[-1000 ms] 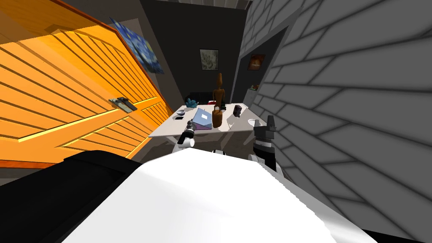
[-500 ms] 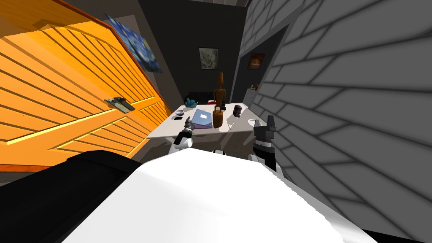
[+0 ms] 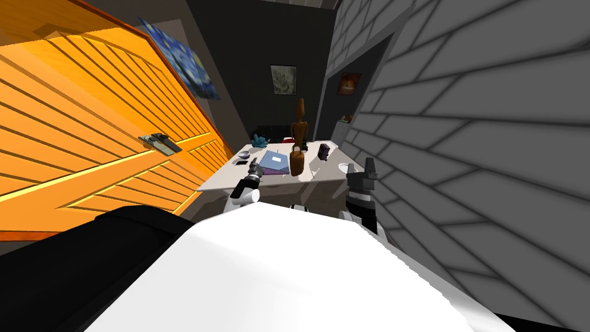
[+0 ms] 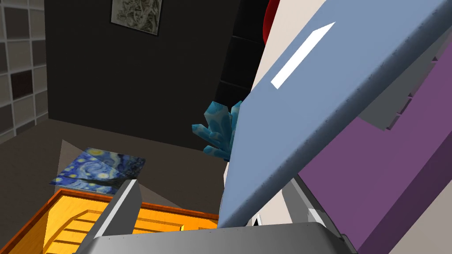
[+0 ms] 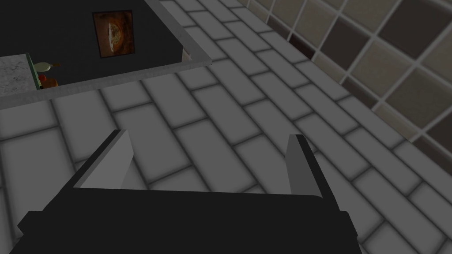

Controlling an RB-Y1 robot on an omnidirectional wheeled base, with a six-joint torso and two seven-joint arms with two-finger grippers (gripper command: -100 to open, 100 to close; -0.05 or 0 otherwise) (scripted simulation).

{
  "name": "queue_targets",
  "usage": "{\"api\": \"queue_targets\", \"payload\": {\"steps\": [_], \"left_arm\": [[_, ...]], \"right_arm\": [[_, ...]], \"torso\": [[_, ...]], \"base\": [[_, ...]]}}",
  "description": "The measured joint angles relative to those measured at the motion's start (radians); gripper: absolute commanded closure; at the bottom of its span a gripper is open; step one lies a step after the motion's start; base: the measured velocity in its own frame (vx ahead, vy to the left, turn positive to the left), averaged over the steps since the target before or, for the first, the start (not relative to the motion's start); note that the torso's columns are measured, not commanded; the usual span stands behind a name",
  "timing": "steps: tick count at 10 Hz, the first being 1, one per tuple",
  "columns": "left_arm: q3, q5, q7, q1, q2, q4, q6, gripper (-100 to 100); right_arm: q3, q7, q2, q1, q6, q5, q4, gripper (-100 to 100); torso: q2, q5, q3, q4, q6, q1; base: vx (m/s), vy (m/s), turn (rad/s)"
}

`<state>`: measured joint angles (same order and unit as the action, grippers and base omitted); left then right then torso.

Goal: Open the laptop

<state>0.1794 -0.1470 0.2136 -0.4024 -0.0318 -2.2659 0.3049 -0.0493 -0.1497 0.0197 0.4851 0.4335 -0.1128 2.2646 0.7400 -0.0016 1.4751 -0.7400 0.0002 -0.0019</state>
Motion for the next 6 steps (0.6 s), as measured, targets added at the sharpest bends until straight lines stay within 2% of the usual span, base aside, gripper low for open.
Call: {"api": "queue_targets", "payload": {"steps": [1,6], "left_arm": [[0.0,0.0,0.001,-0.001,0.0,-0.002,0.004,0],[0.0,0.0,0.001,0.0,0.0,-0.003,0.004,0]], "right_arm": [[0.0,0.0,0.0,0.0,0.0,0.0,0.0,0],[0.0,0.0,0.0,0.0,0.0,0.0,0.0,0]], "torso": [[0.0,0.001,0.0,0.0,0.0,0.001],[-0.002,0.002,0.001,0.002,0.0,0.002]], "base": [[0.0,0.0,0.0],[0.0,0.0,0.0]]}}
